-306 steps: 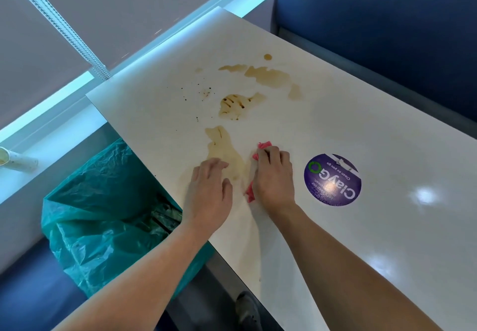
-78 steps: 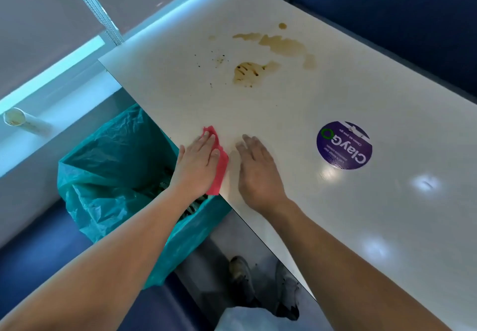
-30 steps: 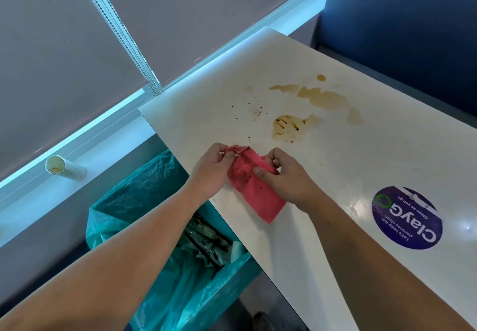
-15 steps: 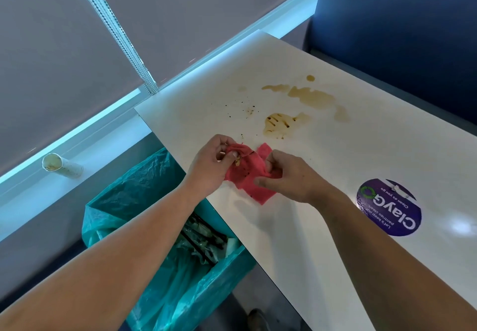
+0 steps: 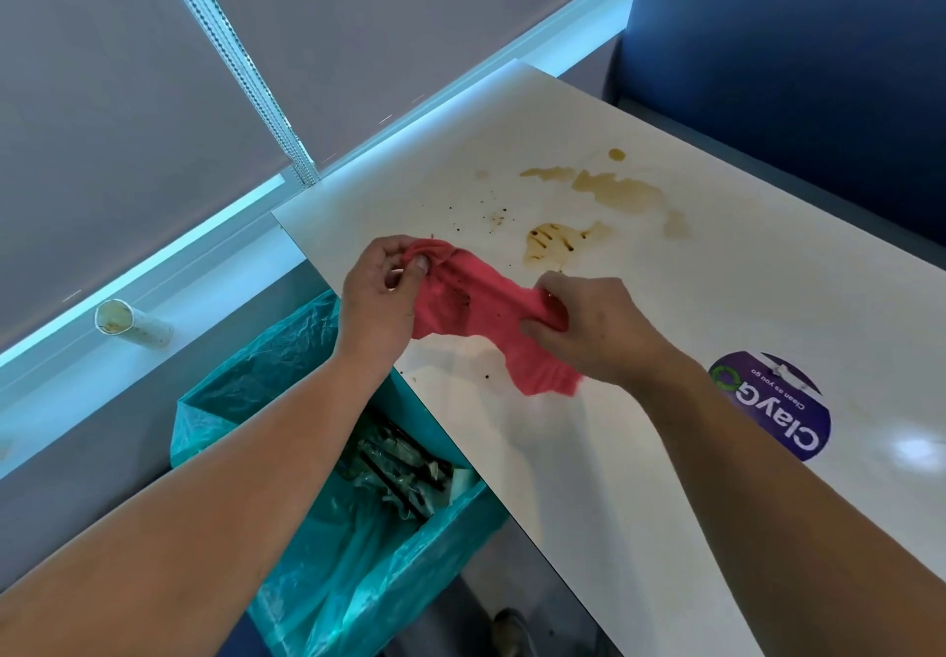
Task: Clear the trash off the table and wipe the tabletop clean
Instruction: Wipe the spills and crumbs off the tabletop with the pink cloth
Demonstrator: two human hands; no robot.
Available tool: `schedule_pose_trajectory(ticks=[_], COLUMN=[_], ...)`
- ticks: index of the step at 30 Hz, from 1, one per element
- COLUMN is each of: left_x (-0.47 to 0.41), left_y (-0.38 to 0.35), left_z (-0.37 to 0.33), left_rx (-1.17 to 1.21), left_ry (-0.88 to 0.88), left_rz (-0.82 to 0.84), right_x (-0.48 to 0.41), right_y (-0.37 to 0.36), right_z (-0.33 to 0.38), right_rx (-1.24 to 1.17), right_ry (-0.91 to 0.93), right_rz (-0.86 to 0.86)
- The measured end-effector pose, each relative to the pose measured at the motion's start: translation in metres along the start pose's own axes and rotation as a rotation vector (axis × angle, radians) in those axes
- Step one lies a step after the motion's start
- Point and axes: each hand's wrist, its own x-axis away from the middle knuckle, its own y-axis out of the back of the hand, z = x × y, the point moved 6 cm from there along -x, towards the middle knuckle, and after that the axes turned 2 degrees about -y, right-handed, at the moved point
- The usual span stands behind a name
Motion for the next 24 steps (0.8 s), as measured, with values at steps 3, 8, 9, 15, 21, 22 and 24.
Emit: schedule_pose_trajectory(ticks=[3,8,9,15,21,22,24], left_x=[-0.003,0.002,0.005,0.015,0.035,0.040,0.051], left_y=[0.007,0.008,0.007,-0.008,-0.027,-0.033,-0.044], left_z=[0.005,0.010,0.011,0.025,0.025,0.023,0.020], left_rx=[0.074,0.049,0.040,0.148,0.173,0.158,0.243], left_ry=[0.081,0.107,0.116,0.338,0.503,0.508,0.538], left_rz=[-0.109,-0.140,-0.123,0.024,0.129,0.178,0.279], right_x=[-0.006,0.001,0.003,0.010,0.010,0.008,0.005], right_y=[0.004,0.005,0.003,0.000,-0.009,-0.011,-0.014], right_z=[-0.014,-0.041,-0.042,-0.039,0.001,0.009,0.026], right_rx=[-0.023,-0.336,-0.450,-0.974,-1.297,-1.408,-1.708], right_ry=[-0.091,-0.382,-0.449,-0.892,-0.993,-1.002,-1.023], right_rz=[0.151,0.143,0.139,0.034,0.246,0.246,0.204])
